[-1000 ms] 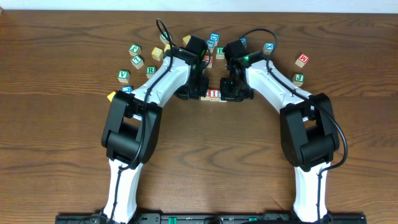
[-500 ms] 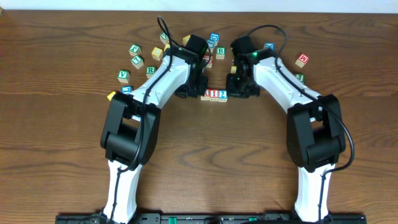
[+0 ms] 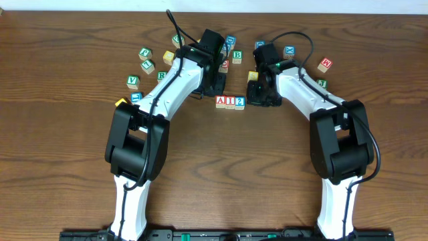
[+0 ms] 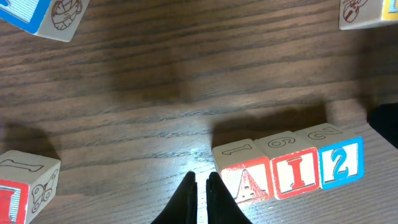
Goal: Spell out AI2
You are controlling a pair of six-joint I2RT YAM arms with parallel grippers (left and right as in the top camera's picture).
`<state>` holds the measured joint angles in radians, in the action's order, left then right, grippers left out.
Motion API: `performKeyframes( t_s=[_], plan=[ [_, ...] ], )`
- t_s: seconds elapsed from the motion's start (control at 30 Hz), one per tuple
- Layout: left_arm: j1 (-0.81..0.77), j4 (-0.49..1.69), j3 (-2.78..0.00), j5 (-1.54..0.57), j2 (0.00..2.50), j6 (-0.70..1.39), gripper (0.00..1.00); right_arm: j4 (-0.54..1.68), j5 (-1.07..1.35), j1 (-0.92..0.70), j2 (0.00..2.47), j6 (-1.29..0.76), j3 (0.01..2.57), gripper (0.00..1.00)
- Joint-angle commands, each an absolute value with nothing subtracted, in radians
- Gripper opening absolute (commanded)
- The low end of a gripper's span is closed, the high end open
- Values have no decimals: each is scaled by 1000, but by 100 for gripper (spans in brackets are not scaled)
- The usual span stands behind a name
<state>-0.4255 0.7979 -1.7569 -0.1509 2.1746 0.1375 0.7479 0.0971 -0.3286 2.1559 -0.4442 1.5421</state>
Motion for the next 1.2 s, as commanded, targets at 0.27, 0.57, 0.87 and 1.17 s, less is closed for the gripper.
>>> performKeyframes(
  t_s=[0.27, 0.57, 0.87, 1.17],
  plan=[
    [-443, 775, -1779, -149, 2136, 266, 8, 726, 81, -328, 2127, -475, 1518, 1],
    [-458, 753, -1775, -148, 2138, 314, 8, 737, 81, -328, 2127, -474, 1518, 1],
    [-462, 719, -1768, -146, 2161, 316, 8, 736, 80, -328, 2127, -475, 1518, 3],
    [-466, 704, -1762, -135, 2172, 316, 8, 733, 80, -329, 2127, -475, 1518, 3]
  ],
)
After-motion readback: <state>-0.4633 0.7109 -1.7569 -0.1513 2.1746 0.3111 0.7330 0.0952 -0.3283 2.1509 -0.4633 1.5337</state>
